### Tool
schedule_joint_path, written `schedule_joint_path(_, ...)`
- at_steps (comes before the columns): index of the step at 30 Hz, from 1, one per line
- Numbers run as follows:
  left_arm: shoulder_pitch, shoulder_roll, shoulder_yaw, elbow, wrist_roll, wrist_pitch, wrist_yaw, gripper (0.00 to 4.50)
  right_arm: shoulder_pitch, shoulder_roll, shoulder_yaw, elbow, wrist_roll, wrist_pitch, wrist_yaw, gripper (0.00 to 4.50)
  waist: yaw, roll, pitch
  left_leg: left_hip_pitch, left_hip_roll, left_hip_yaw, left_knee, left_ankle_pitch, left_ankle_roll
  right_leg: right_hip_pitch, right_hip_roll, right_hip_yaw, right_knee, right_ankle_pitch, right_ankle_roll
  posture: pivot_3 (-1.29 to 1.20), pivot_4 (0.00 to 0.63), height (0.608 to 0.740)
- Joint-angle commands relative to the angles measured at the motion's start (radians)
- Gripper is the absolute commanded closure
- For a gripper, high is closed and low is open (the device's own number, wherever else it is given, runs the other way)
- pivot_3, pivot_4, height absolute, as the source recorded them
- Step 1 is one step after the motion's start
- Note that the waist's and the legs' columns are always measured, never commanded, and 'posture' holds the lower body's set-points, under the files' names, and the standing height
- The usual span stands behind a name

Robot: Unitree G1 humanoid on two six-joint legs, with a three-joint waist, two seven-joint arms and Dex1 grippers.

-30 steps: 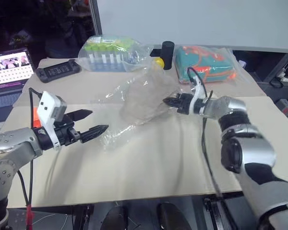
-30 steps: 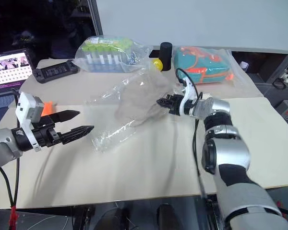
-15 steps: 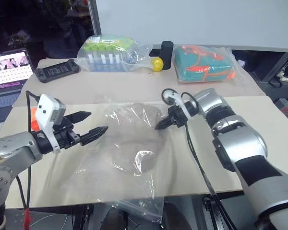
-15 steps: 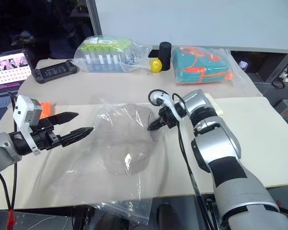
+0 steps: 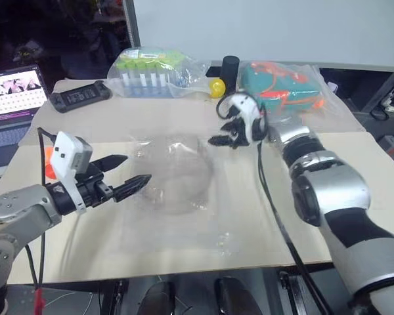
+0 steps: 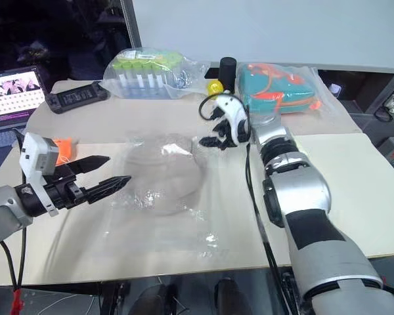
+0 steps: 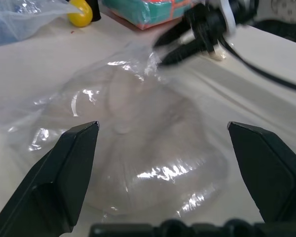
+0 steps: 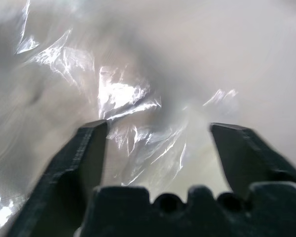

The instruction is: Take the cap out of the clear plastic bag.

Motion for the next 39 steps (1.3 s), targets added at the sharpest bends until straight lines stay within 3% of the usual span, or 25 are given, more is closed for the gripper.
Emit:
schedule_joint_path(1,-0.034,0.0,-0.02,0.006,0.015,-0.029,-0.006,0.0,-0.02,-0.054,-0.011,-0.027,-0.024,-0.033,-0.05,0.05,0.0,0.0,0.0,0.0,0.0,0.0,0.0,0.0,0.0,0.0,0.0,0.0,0.0,0.0,0.0,0.0,0.15,0.74)
schedule_joint_path(4,-0.044,0.001,-0.04,0.015,0.022,-0.034,-0.016,0.0,0.008,-0.103,-0.003,-0.045,-0.031,-0.014,0.027,0.05,0.0,0.0,0.0,0.0,0.0,0.001,0.0,0.0,0.0,0.0,0.0,0.0,0.0,0.0,0.0,0.0,0.15,0.74)
schedule_joint_path(8,-0.05,0.032,-0.064,0.008,0.034,-0.028,-0.062,0.0,0.132,-0.185,0.034,-0.174,-0.013,-0.012,0.339,0.05,0.001,0.0,0.0,0.0,0.0,0.003,0.0,0.0,0.0,0.001,0.001,0.0,0.0,0.0,0.0,0.0,0.15,0.74)
schedule_joint_path(10,-0.027,0.077,-0.057,-0.008,0.046,-0.027,-0.126,0.0,0.303,-0.244,0.057,-0.449,0.049,0.067,0.526,0.05,0.004,0.0,0.0,0.0,0.0,0.005,0.0,0.0,0.0,0.001,0.001,0.0,-0.001,0.0,0.0,0.0,0.15,0.74)
schedule_joint_path(13,0.032,0.142,-0.021,-0.02,0.066,-0.039,-0.229,0.0,0.513,-0.321,0.067,-0.848,0.151,0.283,0.653,0.05,0.015,0.004,0.003,-0.001,0.001,0.005,0.001,0.0,0.0,0.001,0.002,-0.001,0.0,0.0,0.001,0.0,0.15,0.74)
schedule_joint_path(16,0.125,0.205,0.031,-0.038,0.108,-0.076,-0.359,0.0,0.649,-0.378,0.057,-1.114,0.223,0.454,0.66,0.05,0.011,0.008,0.006,0.0,0.001,0.005,0.001,0.0,0.001,-0.001,0.002,0.001,0.001,0.0,0.001,0.0,0.15,0.74)
schedule_joint_path(20,0.262,0.261,0.044,-0.089,0.218,-0.158,-0.511,0.0,0.719,-0.397,0.058,-1.283,0.3,0.593,0.631,0.05,0.011,0.008,0.006,0.006,0.002,0.01,0.001,0.0,0.001,0.001,0.005,0.003,0.002,-0.002,-0.003,0.0,0.15,0.74)
schedule_joint_path(28,0.551,0.291,0.038,-0.099,0.563,-0.408,-0.683,0.0,0.712,-0.368,0.092,-1.3,0.342,0.613,0.54,0.05,0.019,0.007,0.007,0.008,0.004,0.017,0.001,0.0,0.0,0.001,0.005,0.003,0.002,-0.005,-0.007,0.0,0.15,0.74)
schedule_joint_path(33,0.569,0.25,0.016,-0.029,0.658,-0.507,-0.682,0.0,0.712,-0.361,0.1,-1.303,0.359,0.611,0.517,0.05,0.02,0.007,0.007,0.007,0.004,0.018,0.001,0.0,0.0,0.001,0.005,0.003,0.002,-0.005,-0.007,0.0,0.15,0.74)
schedule_joint_path(39,0.474,0.194,-0.075,0.041,0.746,-0.581,-0.605,0.0,0.718,-0.364,0.105,-1.312,0.374,0.608,0.485,0.05,0.022,0.007,0.007,0.007,0.005,0.017,0.001,0.0,0.0,0.001,0.005,0.002,0.002,-0.005,-0.007,0.0,0.15,0.74)
